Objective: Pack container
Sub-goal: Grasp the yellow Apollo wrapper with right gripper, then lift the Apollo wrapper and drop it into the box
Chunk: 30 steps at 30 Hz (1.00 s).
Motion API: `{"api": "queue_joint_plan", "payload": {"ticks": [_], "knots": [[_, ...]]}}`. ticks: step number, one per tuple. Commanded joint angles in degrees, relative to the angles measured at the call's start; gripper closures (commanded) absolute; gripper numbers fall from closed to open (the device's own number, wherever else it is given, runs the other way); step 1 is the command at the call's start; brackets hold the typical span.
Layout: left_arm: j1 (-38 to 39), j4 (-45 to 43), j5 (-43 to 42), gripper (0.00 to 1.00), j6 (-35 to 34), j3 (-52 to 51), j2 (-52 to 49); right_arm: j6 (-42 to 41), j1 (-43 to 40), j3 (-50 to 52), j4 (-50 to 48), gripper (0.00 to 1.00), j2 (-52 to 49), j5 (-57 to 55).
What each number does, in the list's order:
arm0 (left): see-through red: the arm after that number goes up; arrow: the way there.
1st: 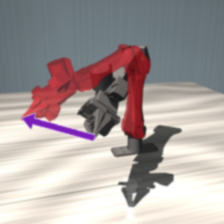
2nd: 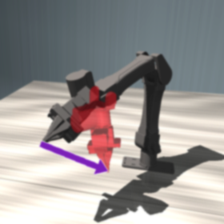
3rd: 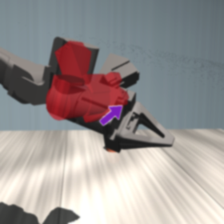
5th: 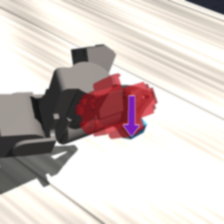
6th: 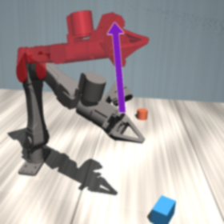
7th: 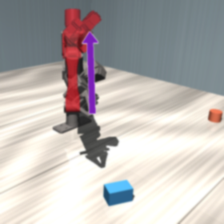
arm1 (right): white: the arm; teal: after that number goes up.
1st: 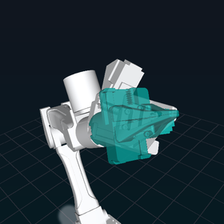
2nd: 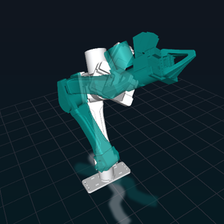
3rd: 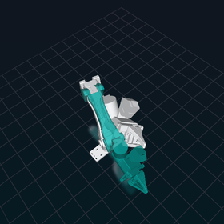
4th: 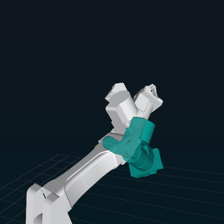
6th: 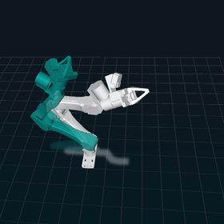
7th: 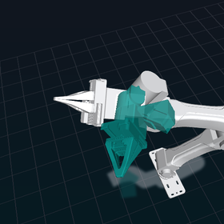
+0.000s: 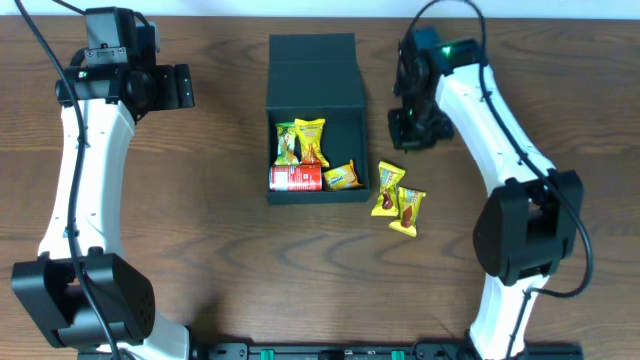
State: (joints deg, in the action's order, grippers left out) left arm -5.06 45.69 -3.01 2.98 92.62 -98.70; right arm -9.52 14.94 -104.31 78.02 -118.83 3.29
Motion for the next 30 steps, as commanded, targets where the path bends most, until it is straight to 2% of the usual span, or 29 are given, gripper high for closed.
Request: {"api": "queue_joint_plan", "payload": {"ticks": [1, 3, 6, 13, 16, 20, 22, 25, 27, 30], "knots": [[-0.3, -0.1, 0.0, 0.05, -0.4, 0.4, -0.6, 1.0, 0.3, 4.2, -1.3, 0.77, -0.4, 1.3], [-0.3, -0.3, 0.0, 0.05, -0.5, 0.4, -0.6, 1.7, 0.2, 6.8, -3.6, 0.63, -0.4, 1.2], [-0.3, -0.7, 0.0, 0.05, -0.5, 0.4, -0.6, 4.1, -0.2, 10.8, -8.5, 0.54, -0.4, 2.6], [-0.3, -0.9, 0.0, 0.05, -0.5, 0.4, -0.6, 10.6, -2.3, 18.3, -19.8, 0.47, -0.4, 7.7], [-0.3, -0.9, 0.0, 0.05, -0.5, 0.4, -0.6, 11.9, -3.0, 19.3, -21.7, 0.48, -0.4, 9.7], [-0.3, -1.0, -1.2, 0.05, -0.4, 0.4, -0.6, 13.0, -3.3, 19.8, -22.9, 0.42, -0.4, 10.3], [-0.3, -1.0, -1.3, 0.05, -0.4, 0.4, -0.6, 13.0, -3.3, 19.8, -23.5, 0.42, -0.4, 11.2], [-0.3, -1.0, -1.3, 0.05, -0.4, 0.4, -0.6, 13.0, -3.3, 19.8, -23.9, 0.48, -0.4, 13.3], [-0.3, -1.0, -1.3, 0.05, -0.4, 0.4, -0.6, 13.0, -3.3, 19.8, -23.9, 0.55, -0.4, 13.6], [-0.3, -1.0, -1.3, 0.05, -0.4, 0.4, -0.6, 13.0, -3.3, 19.8, -23.8, 0.75, -0.4, 13.7]]}}
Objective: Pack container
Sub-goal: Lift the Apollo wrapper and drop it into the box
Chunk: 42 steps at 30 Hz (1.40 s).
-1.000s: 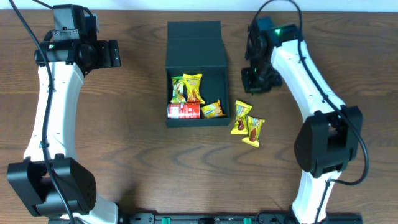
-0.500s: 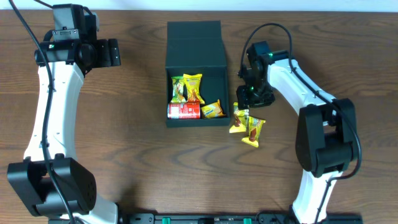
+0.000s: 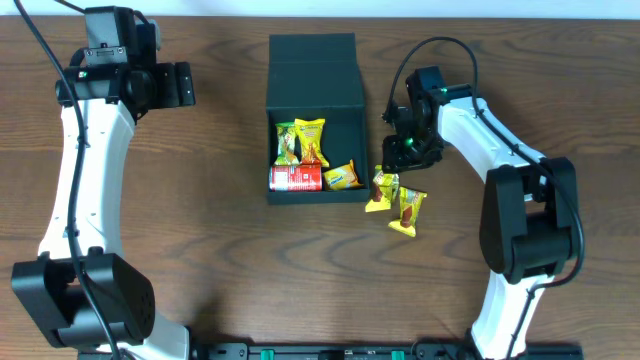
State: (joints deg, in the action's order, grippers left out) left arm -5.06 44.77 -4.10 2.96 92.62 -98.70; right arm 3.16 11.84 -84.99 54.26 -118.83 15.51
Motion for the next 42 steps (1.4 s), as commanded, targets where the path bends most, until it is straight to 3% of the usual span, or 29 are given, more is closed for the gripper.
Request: {"api": "queue_joint_plan", "payload": {"ticks": [1, 4, 5, 13, 19, 27, 32, 38, 42], "knots": [[-0.3, 0.0, -0.2, 0.05, -0.4, 0.4, -0.6, 0.3, -0.2, 0.4, 0.0, 0.8, -0.4, 1.5], [-0.3, -0.1, -0.2, 0.05, -0.4, 0.4, -0.6, 0.3, -0.2, 0.4, 0.3, 0.97, -0.4, 1.5], [-0.3, 0.0, -0.2, 0.05, -0.4, 0.4, -0.6, 0.3, -0.2, 0.4, 0.4, 0.98, -0.4, 1.6], [-0.3, 0.0, -0.4, 0.05, -0.4, 0.4, -0.6, -0.6, -1.5, -4.5, 2.6, 0.99, -0.4, 2.9], [-0.3, 0.4, -0.4, 0.05, -0.4, 0.4, -0.6, -0.9, -3.0, -24.4, 8.7, 0.98, -0.4, 2.7], [-0.3, 0.4, -0.4, 0.05, -0.4, 0.4, -0.6, 0.4, 0.6, -41.0, 14.4, 0.98, -0.4, 7.7], [-0.3, 0.3, -0.4, 0.05, -0.4, 0.4, -0.6, 3.5, 3.0, -41.5, 17.1, 0.98, -0.5, 22.0], [-0.3, -0.2, -0.4, 0.05, -0.4, 0.4, -0.6, 8.5, 5.1, -34.2, 15.8, 0.99, -2.4, 30.6], [-0.3, -0.2, -0.4, 0.05, -0.3, 0.4, -0.6, 12.4, 6.4, -31.9, 17.0, 0.99, -5.1, 30.4]]}}
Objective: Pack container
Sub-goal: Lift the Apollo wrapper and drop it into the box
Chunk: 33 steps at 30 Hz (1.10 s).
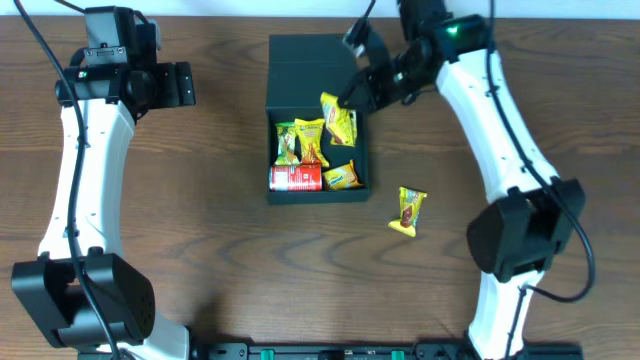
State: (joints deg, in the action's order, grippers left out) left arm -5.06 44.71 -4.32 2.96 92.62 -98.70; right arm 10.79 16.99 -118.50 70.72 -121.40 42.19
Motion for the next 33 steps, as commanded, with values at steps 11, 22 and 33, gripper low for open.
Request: {"api": "queue_joint_plan", "payload": {"ticks": [11, 22, 33], "knots": [[-0.3, -0.1, -0.2, 0.05, -0.2, 0.4, -0.6, 7.0, 3.9, 4.3, -0.1, 0.99, -7.4, 0.9], [-0.3, 0.1, -0.2, 0.05, -0.2, 0.4, -0.6, 0.8, 4.1, 4.3, -8.2, 0.99, -11.6, -6.5], [-0.3, 0.0, -0.2, 0.05, -0.2, 0.4, -0.6, -5.9, 4.1, 4.3, -13.3, 0.64, -11.6, -17.4]]}}
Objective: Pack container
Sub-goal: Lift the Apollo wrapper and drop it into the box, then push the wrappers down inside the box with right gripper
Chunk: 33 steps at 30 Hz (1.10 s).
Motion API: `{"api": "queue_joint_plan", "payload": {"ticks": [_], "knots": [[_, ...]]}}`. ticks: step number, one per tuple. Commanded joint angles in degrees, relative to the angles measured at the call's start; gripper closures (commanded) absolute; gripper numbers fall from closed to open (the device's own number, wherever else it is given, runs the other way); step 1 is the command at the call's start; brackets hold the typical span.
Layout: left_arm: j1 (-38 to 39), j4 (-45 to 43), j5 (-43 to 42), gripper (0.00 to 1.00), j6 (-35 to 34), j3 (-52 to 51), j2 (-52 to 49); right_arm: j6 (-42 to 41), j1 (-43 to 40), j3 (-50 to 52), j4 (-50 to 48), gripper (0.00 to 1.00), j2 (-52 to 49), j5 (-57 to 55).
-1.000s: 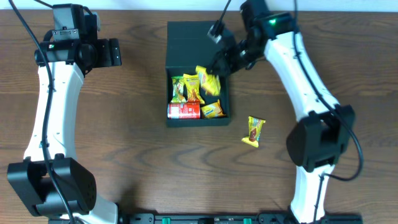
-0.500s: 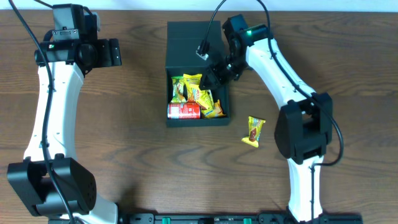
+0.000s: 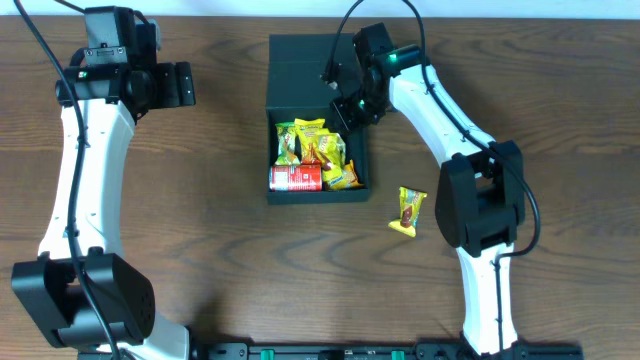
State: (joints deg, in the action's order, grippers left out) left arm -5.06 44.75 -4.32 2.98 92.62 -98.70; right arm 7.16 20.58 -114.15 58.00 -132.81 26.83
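Note:
The dark green box [image 3: 357, 150] stands open at the table's middle, its lid folded back. Inside lie a red packet [image 3: 295, 179] and several yellow and green snack packets, one yellow packet [image 3: 333, 151] on top near the right wall. My right gripper [image 3: 346, 107] hovers over the box's back right part, just above that packet, open with nothing in it. One more yellow packet [image 3: 410, 210] lies on the table right of the box. My left gripper [image 3: 188, 85] is open at the far left, away from everything.
The box's open lid [image 3: 312, 62] lies flat behind it, under the right arm. Both white arms rise from the table's near edge at left and right.
My right gripper held a yellow packet over the box's back right corner. Now that packet lies inside on the other snacks, and the gripper has dropped lower and is open.
Two yellow packets lay right of the box with my right gripper beyond them. Then the gripper was down at the nearer-to-box packet. Then it held that packet above the box. Now the packet is in the box and one stays on the table. The left arm never moved.

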Motion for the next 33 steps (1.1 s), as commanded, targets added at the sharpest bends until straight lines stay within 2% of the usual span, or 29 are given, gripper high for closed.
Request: {"api": "queue_joint_plan", "payload": {"ticks": [1, 2, 4, 5, 7, 10, 13, 14, 15, 17, 25, 26, 27, 29, 33], "knots": [[-0.3, 0.0, -0.2, 0.05, -0.2, 0.4, -0.6, -2.9, 0.5, 0.0, -0.8, 0.61, -0.2, -2.2], [-0.3, 0.0, -0.2, 0.05, -0.2, 0.4, -0.6, -3.5, 0.5, -0.1, -1.1, 0.61, -0.2, -2.6], [-0.3, 0.0, -0.2, 0.05, -0.2, 0.4, -0.6, -5.1, 0.4, -0.2, -2.0, 0.51, -0.1, -2.8], [-0.3, 0.0, -0.2, 0.05, -0.2, 0.4, -0.6, -6.9, 0.2, -0.7, -2.1, 0.5, 0.1, -2.8], [-0.3, 0.1, -0.2, 0.05, -0.2, 0.4, -0.6, -10.2, -0.4, -2.9, -1.2, 0.53, 0.6, -0.7], [-0.3, 0.3, -0.2, 0.05, -0.2, 0.4, -0.6, -10.1, -1.1, -8.0, 3.3, 0.56, 2.6, 1.0], [-0.3, 0.2, -0.2, 0.05, -0.2, 0.4, -0.6, -7.8, -0.7, -11.7, 10.4, 0.72, 5.1, -2.6], [-0.3, 0.2, -0.2, 0.05, -0.2, 0.4, -0.6, -6.8, 0.0, -12.6, 14.2, 0.88, 6.1, -6.1], [-0.3, 0.2, -0.2, 0.05, -0.2, 0.4, -0.6, -6.4, 0.9, -12.6, 17.0, 0.99, 6.6, -10.2], [-0.3, 0.1, -0.2, 0.05, -0.2, 0.4, -0.6, -6.6, 3.7, -11.7, 20.5, 0.99, 6.6, -19.5], [-0.6, -0.1, 0.4, 0.05, 0.3, 0.4, -0.6, -8.1, 10.1, -0.2, 17.7, 0.98, 6.1, -22.3], [-0.8, -0.2, 0.3, 0.05, 0.7, 0.4, -0.6, -8.9, 10.4, 1.7, 17.2, 0.94, 6.1, -22.3], [-0.9, -0.2, 0.3, 0.05, 1.1, 0.4, -0.6, -9.5, 10.4, 3.3, 16.7, 0.86, 6.1, -22.3], [-1.3, -0.2, 0.2, 0.05, 1.8, 0.4, -0.6, -10.4, 10.2, 6.1, 16.1, 0.84, 6.1, -22.3], [-1.4, -0.4, 0.2, 0.05, 2.3, 0.4, -0.6, -10.4, 10.2, 8.1, 14.4, 0.68, 6.1, -22.3]]}}
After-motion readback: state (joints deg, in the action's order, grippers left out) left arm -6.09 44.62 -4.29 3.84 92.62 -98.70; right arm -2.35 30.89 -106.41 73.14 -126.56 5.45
